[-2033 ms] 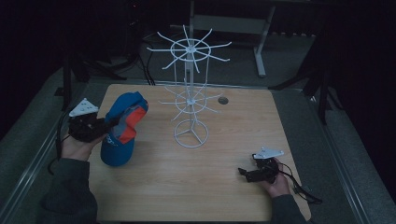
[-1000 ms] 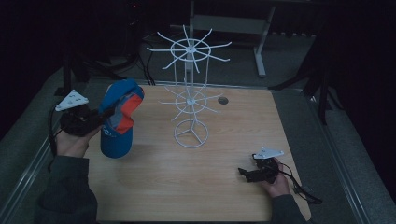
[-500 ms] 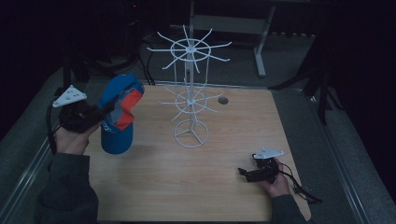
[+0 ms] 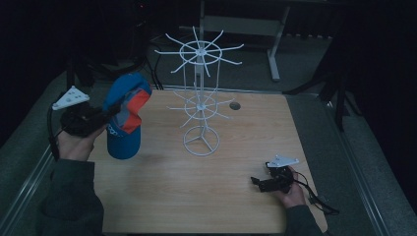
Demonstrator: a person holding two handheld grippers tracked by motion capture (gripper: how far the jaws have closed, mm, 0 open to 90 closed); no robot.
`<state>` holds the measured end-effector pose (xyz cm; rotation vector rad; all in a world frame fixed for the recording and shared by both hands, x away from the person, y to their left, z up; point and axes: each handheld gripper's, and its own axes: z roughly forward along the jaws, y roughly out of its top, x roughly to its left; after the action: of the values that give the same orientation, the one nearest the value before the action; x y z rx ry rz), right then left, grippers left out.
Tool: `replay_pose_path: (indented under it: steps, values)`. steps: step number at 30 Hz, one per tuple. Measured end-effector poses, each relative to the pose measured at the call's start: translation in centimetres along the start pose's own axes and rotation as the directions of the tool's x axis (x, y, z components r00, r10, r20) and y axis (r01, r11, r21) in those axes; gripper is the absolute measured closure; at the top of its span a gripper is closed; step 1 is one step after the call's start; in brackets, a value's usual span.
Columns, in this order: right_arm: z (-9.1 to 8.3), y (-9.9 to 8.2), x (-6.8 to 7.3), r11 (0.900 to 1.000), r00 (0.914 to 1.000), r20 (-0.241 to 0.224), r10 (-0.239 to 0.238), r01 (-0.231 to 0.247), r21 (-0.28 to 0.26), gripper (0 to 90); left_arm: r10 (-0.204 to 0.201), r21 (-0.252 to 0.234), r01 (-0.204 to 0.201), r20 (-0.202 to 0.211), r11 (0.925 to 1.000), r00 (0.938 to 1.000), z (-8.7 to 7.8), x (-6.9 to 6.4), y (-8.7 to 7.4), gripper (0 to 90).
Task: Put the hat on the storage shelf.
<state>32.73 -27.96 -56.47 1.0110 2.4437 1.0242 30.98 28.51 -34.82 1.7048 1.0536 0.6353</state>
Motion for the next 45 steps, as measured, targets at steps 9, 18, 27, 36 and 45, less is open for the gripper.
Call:
replay_pose_path:
  steps: [9,18,27,36,45]
  values:
    - [0.0,0.0,0.0,1.0,1.0,0.0,0.001,-0.001,0.0,10.7,-0.004,-0.011,0.004,0.0,0.9999,1.0,-0.1,0.1,0.5,88.2]
    - [0.0,0.0,0.0,1.0,1.0,0.0,0.0,0.0,0.0,10.7,0.0,-0.008,0.0,0.013,1.0,0.9999,-0.1,0.1,0.9,88.1]
    - [0.0,0.0,0.0,1.0,1.0,0.0,0.001,-0.001,0.0,10.7,0.007,-0.014,-0.006,0.016,0.9999,0.9998,-0.1,0.0,1.4,88.1]
    - [0.0,0.0,0.0,1.0,1.0,0.0,0.001,-0.001,0.0,10.7,0.002,-0.031,-0.002,0.019,0.9995,0.9998,-0.2,-0.2,1.7,88.1]
    - [0.0,0.0,0.0,1.0,1.0,0.0,0.0,0.0,-0.001,10.7,0.001,-0.049,0.0,0.018,0.9988,0.9998,-0.3,-0.3,2.2,88.1]
